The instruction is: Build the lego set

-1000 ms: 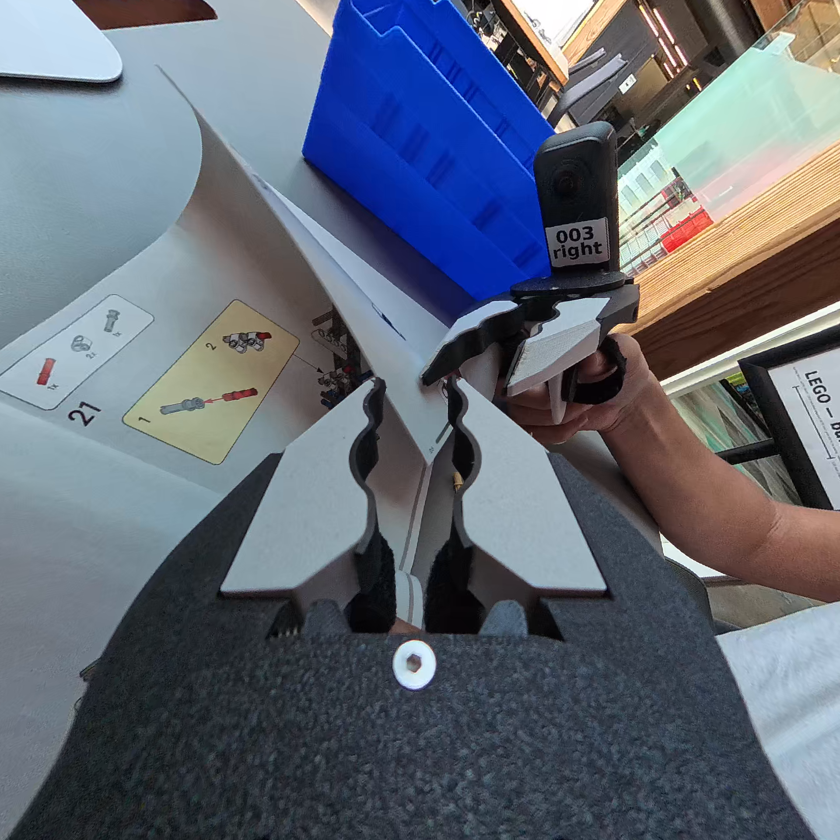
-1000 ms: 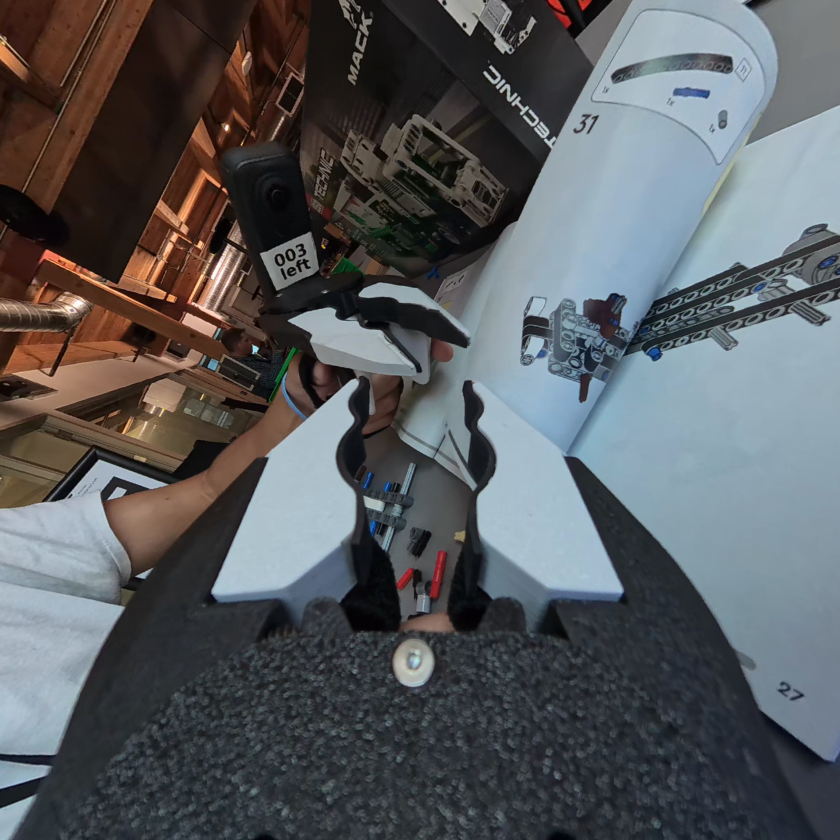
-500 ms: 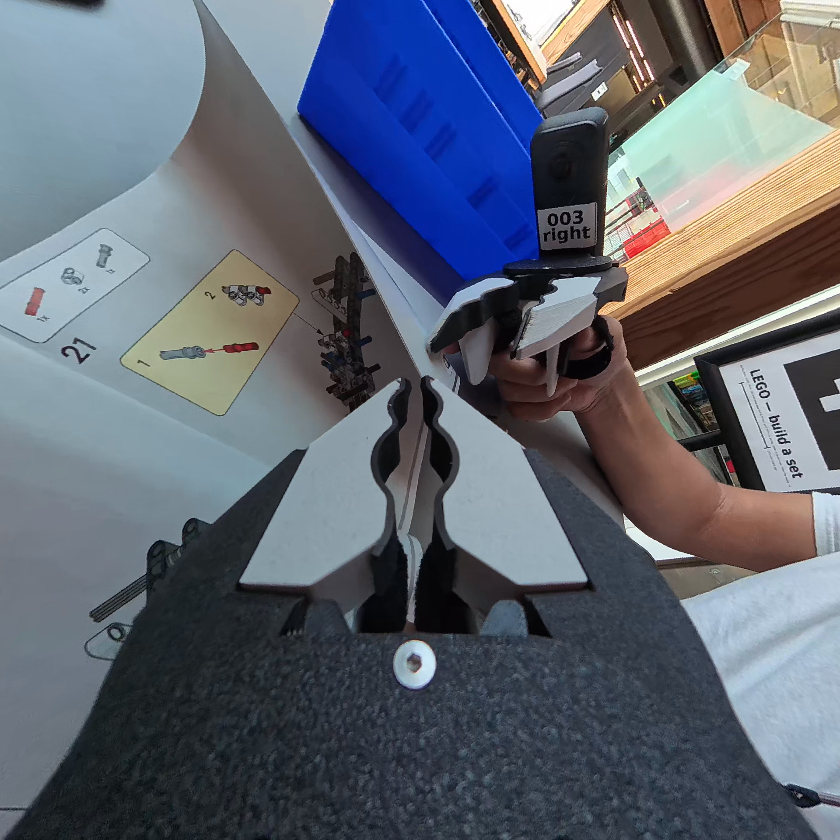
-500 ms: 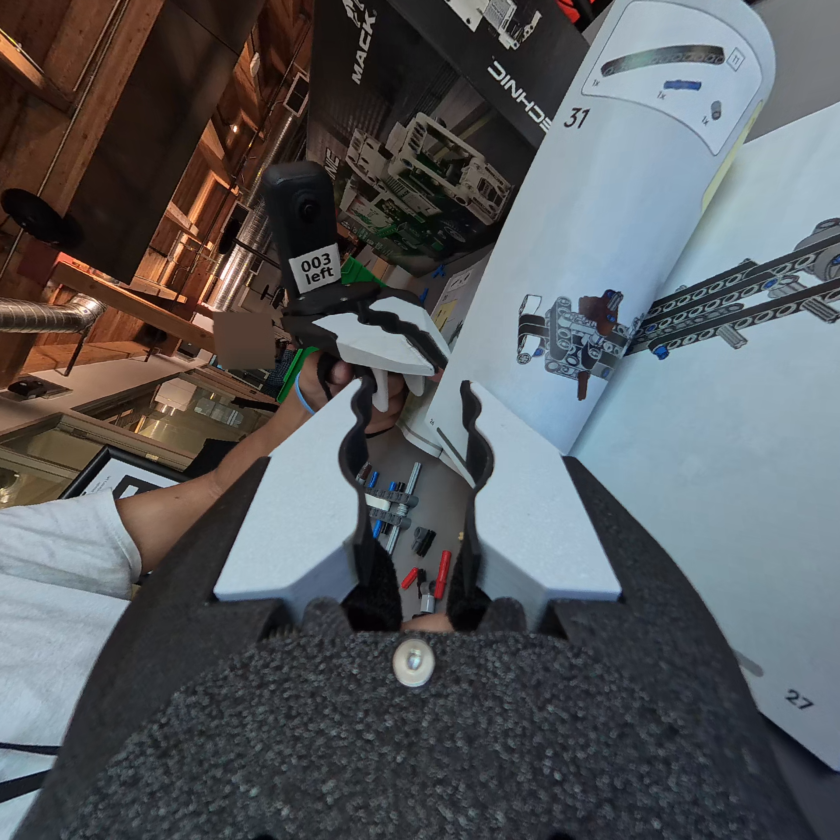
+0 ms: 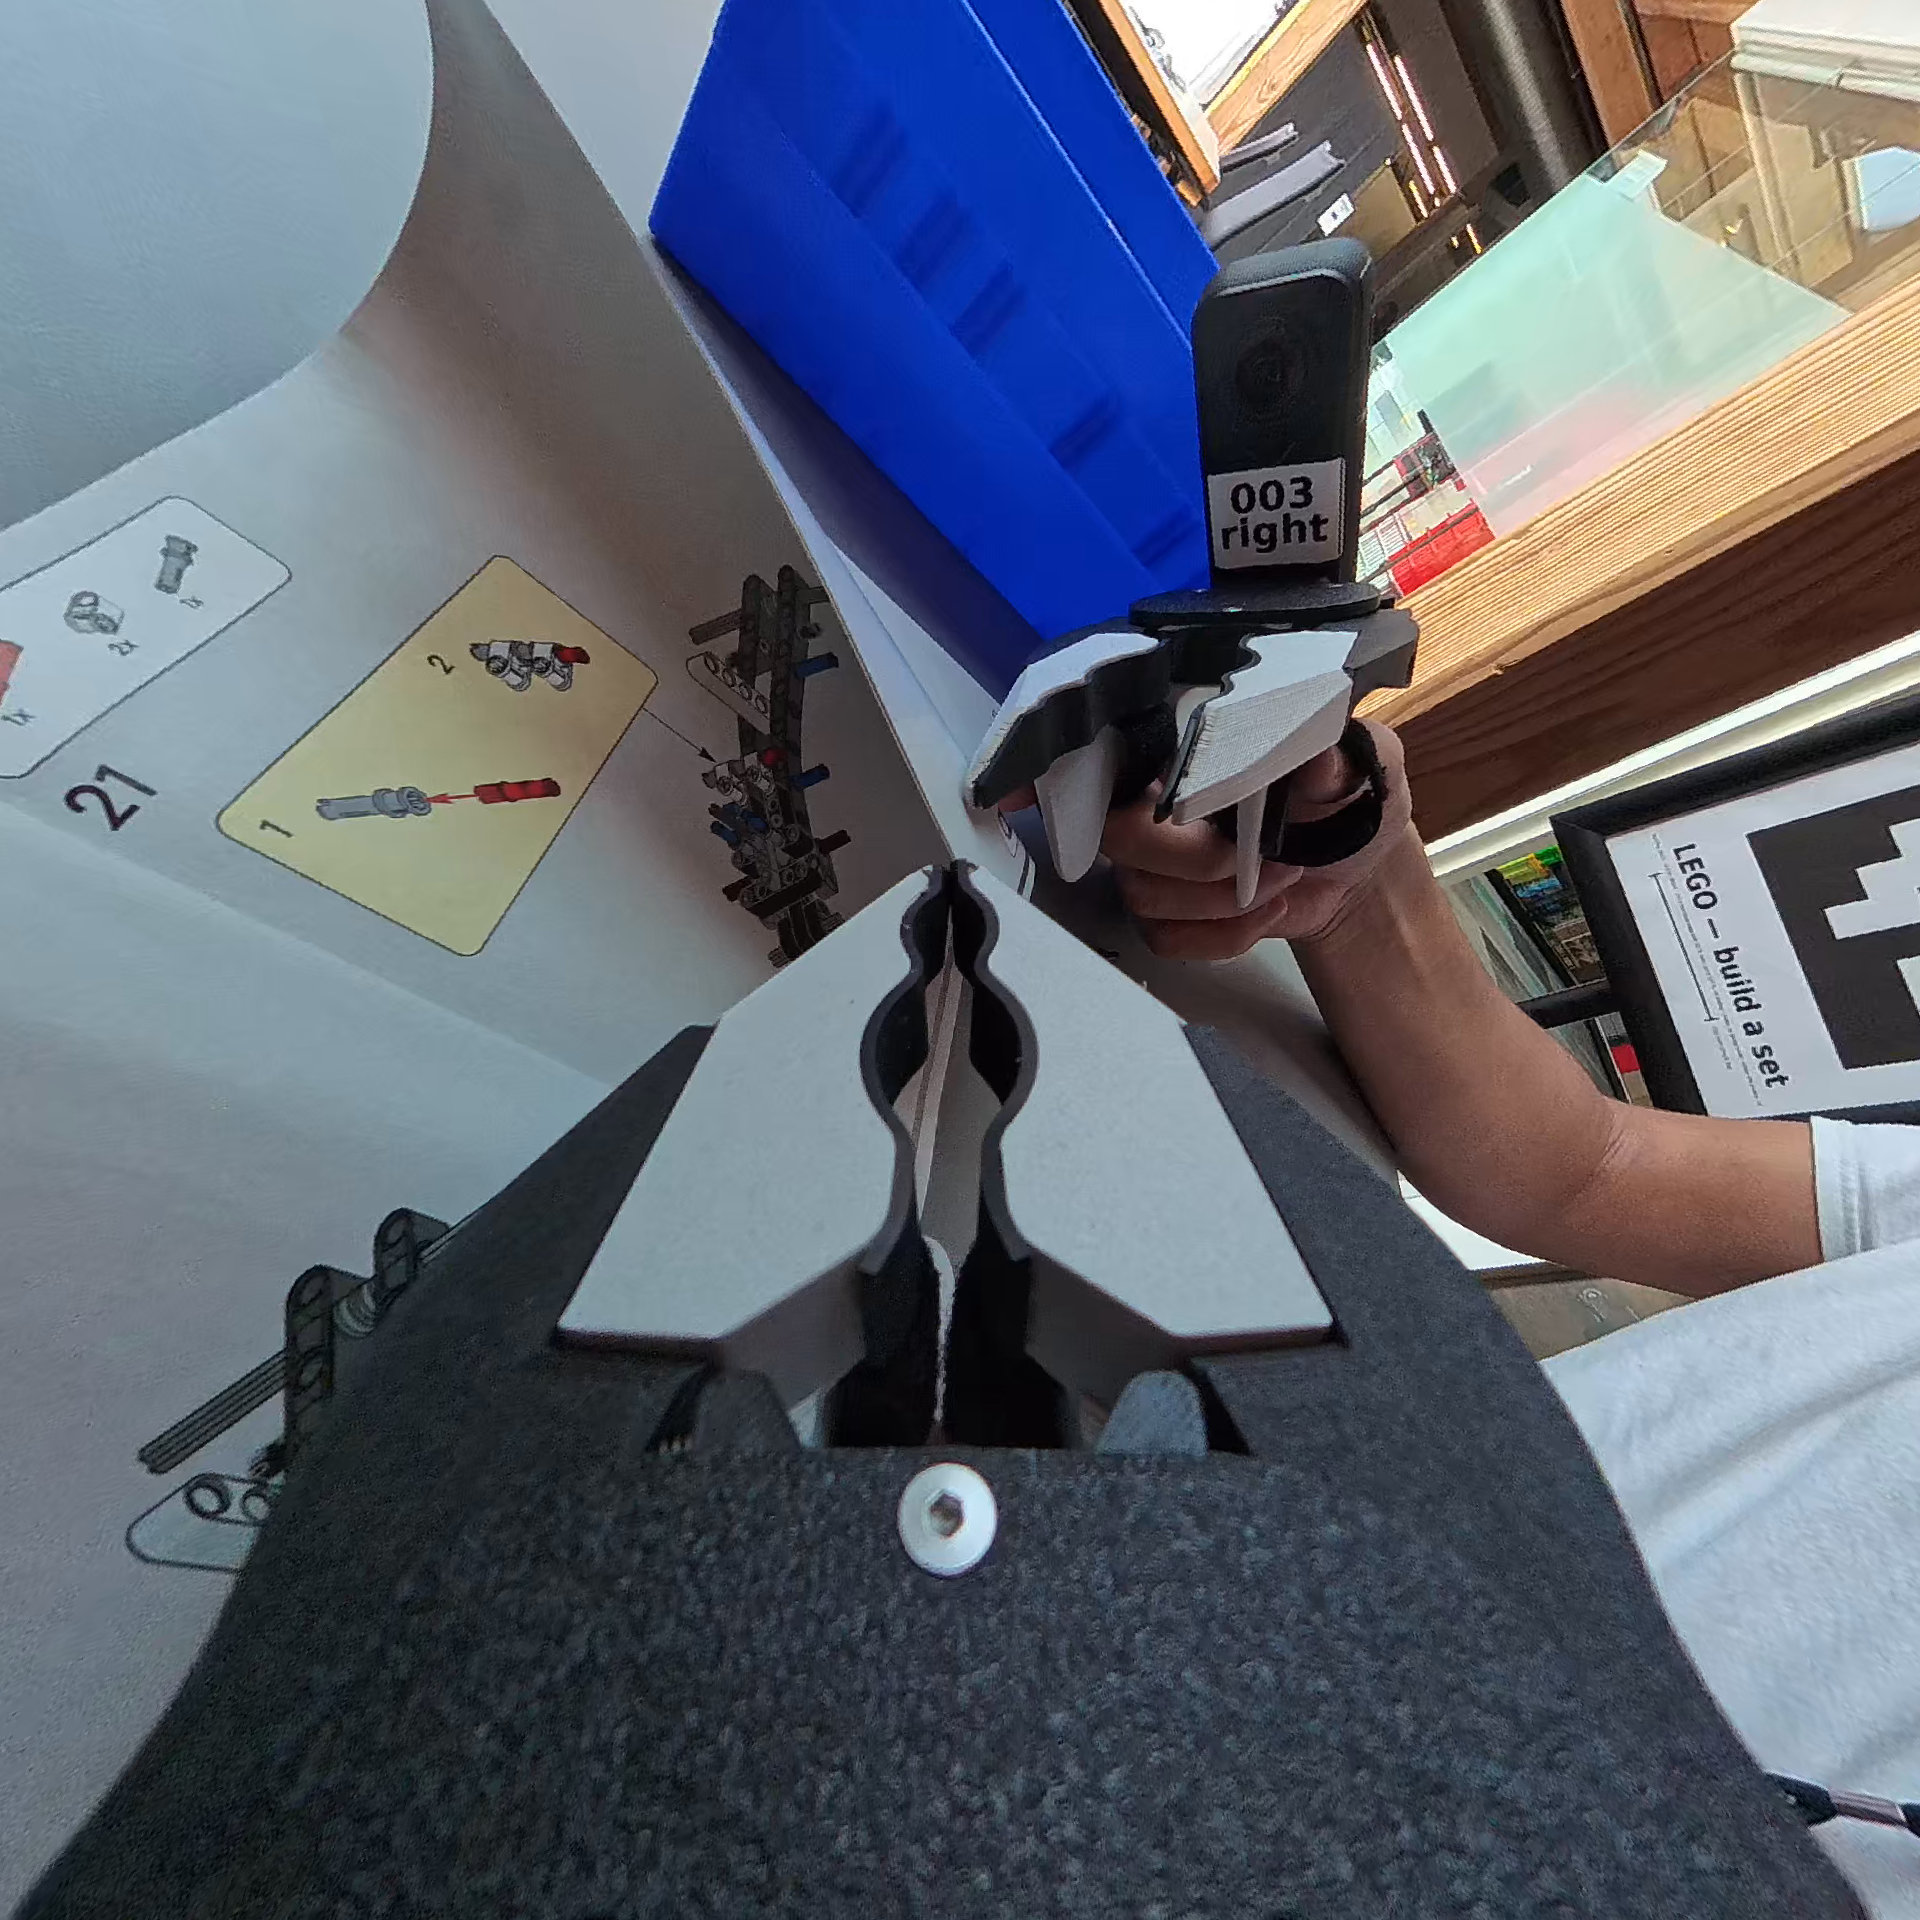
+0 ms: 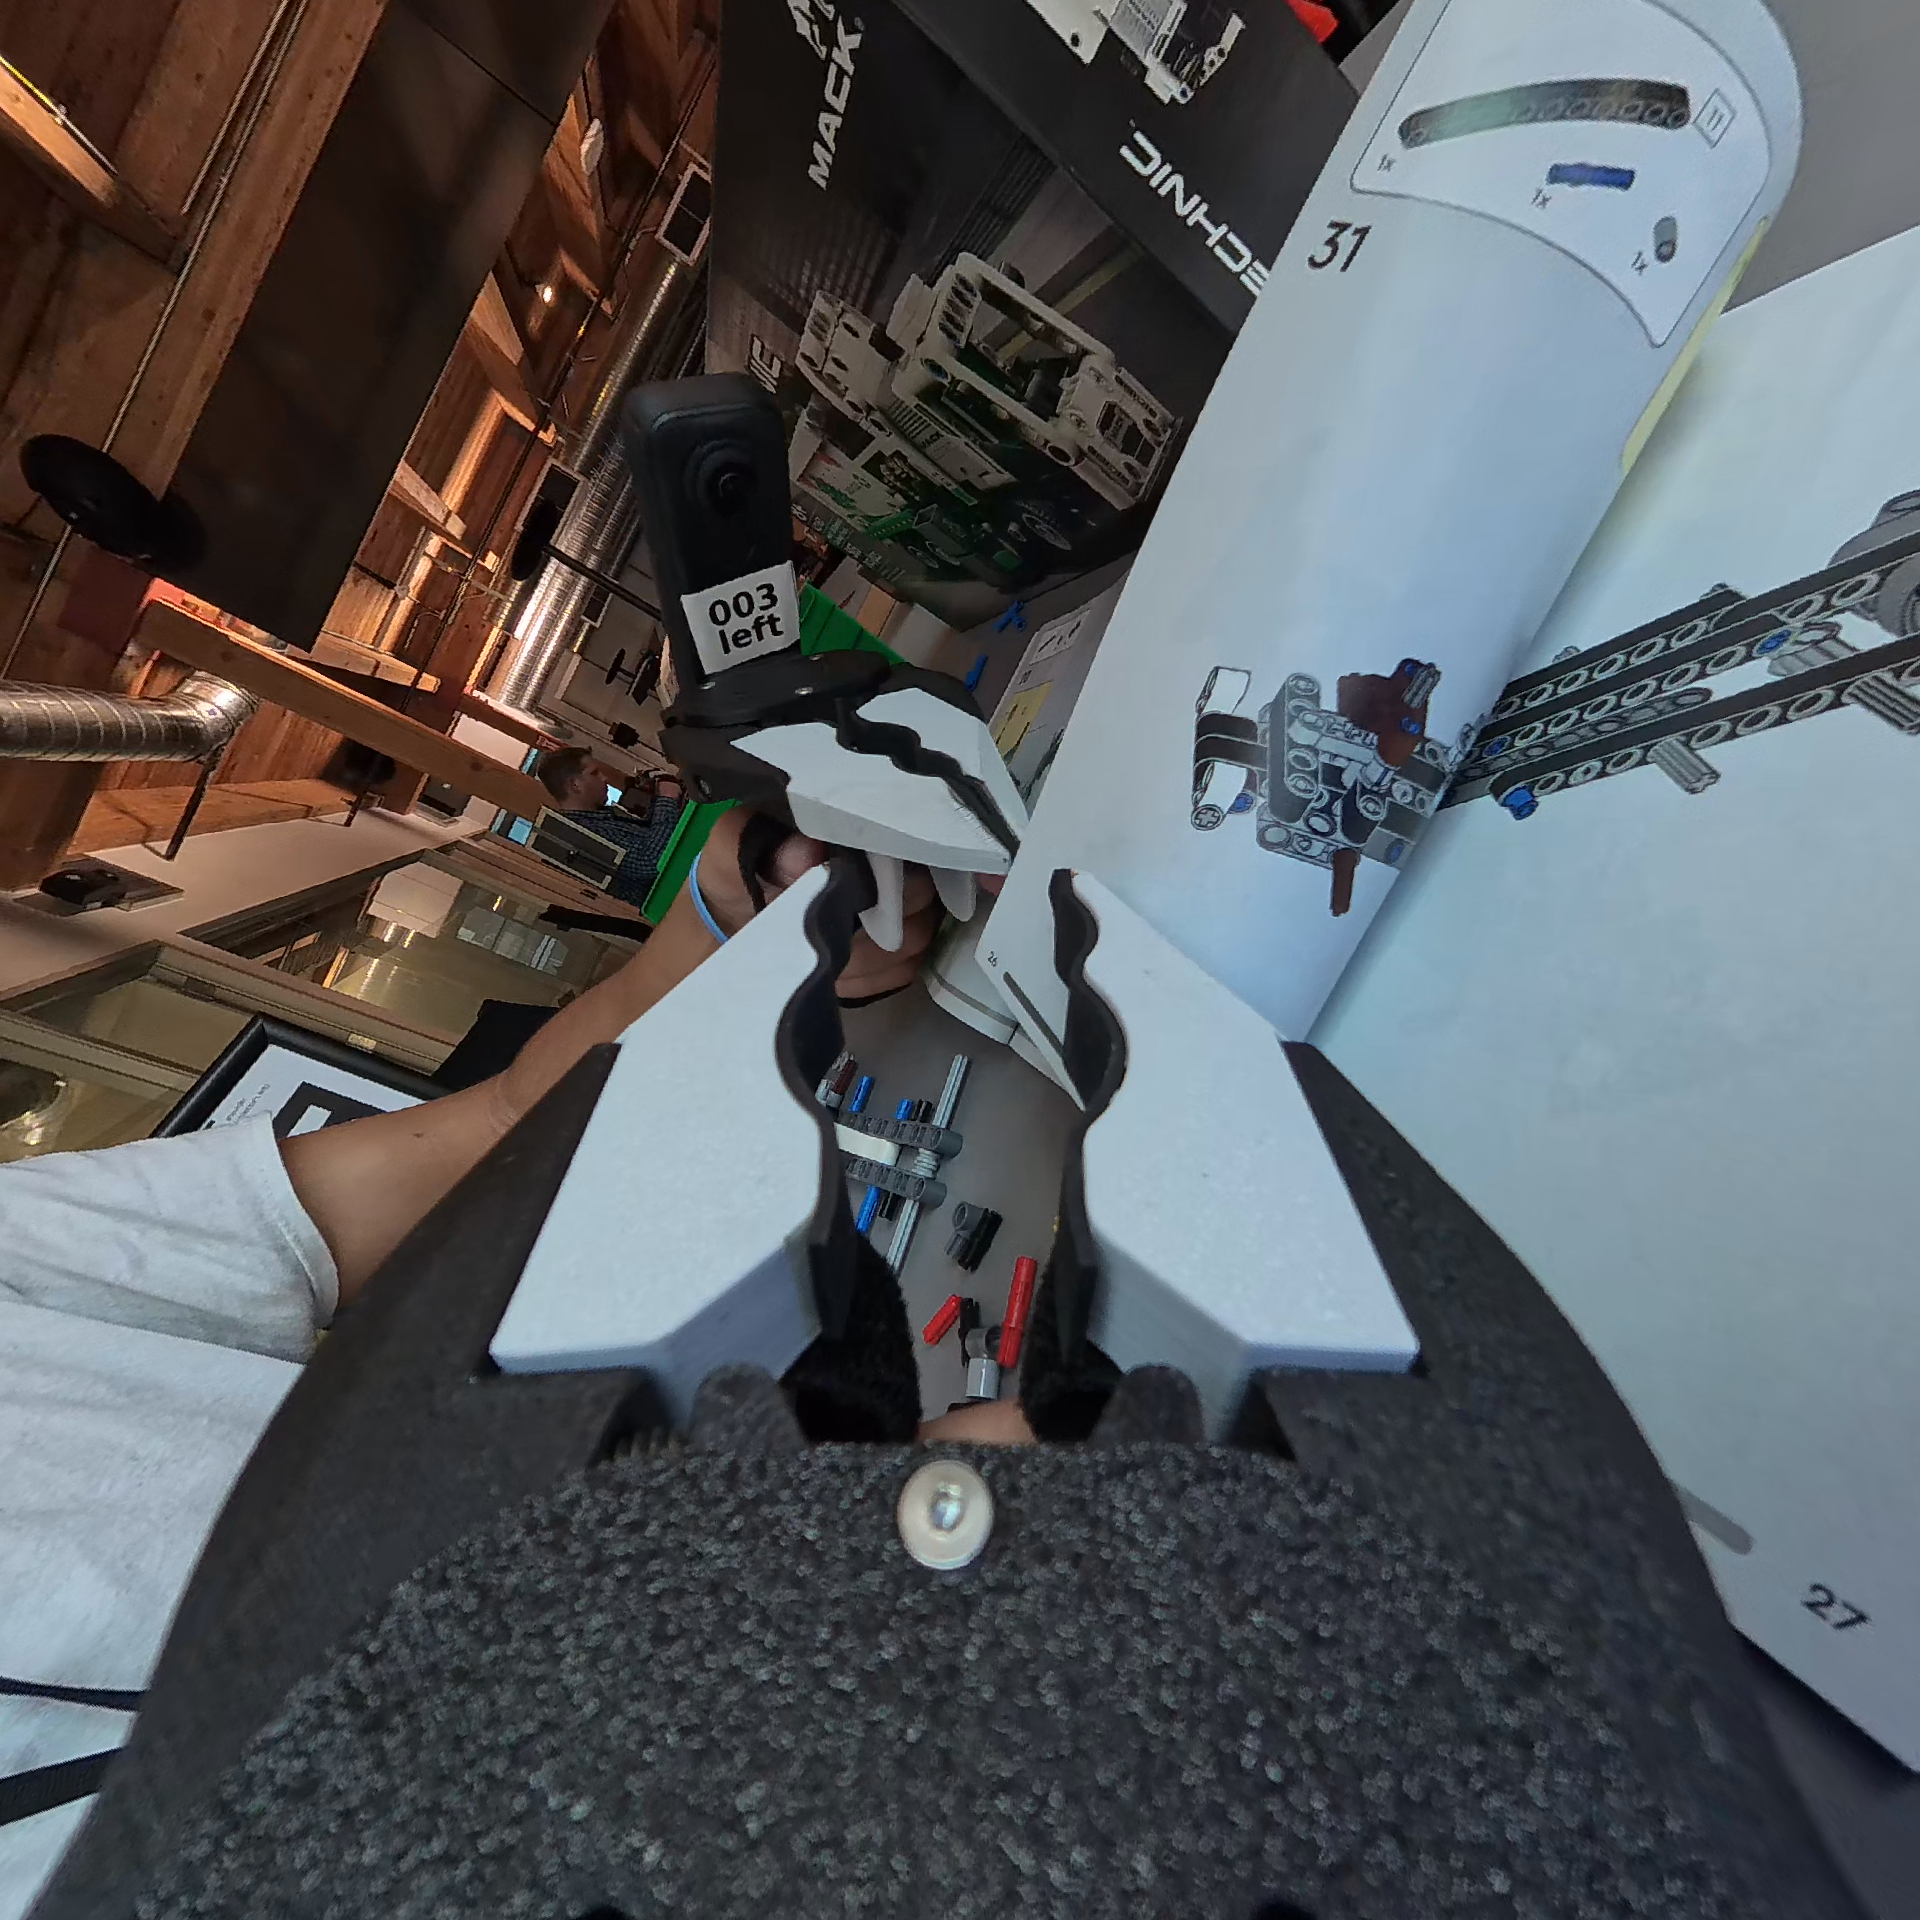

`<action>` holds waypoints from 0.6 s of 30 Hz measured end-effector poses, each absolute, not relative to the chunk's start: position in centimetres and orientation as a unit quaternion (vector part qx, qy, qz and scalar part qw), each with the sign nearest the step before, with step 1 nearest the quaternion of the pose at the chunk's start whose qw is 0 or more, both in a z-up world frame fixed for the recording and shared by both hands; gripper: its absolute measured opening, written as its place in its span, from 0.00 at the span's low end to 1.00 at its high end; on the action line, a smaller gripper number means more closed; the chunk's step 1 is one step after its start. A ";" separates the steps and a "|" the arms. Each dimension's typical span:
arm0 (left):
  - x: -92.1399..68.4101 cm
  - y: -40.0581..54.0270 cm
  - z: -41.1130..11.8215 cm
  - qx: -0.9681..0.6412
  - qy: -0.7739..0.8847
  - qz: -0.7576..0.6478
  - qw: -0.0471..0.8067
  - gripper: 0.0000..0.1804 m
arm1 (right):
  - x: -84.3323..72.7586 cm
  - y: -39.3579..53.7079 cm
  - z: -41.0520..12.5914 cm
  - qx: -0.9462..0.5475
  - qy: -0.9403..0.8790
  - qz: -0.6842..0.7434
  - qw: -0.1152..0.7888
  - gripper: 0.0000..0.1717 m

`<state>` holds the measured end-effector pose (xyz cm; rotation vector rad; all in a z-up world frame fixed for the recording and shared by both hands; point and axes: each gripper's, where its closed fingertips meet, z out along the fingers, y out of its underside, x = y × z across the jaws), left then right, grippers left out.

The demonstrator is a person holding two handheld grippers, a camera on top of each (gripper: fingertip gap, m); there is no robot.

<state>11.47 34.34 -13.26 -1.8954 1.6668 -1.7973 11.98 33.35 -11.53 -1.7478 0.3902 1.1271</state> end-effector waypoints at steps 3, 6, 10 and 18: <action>11.5 34.3 -13.1 -0.611 0.536 -0.583 0.020 0.00 | 12.0 33.3 -11.5 -0.720 0.161 0.464 0.491 0.22; 11.5 34.3 -13.2 -0.612 0.537 -0.580 0.023 0.00 | 12.0 33.3 -11.5 -0.720 0.160 0.465 0.490 0.22; 11.6 34.2 -13.2 -0.616 0.532 -0.581 0.020 0.00 | 11.9 33.3 -11.5 -0.719 0.160 0.465 0.490 0.22; 11.4 34.5 -13.0 -0.620 0.517 -0.590 0.010 0.05 | 11.9 33.3 -11.5 -0.719 0.160 0.467 0.489 0.21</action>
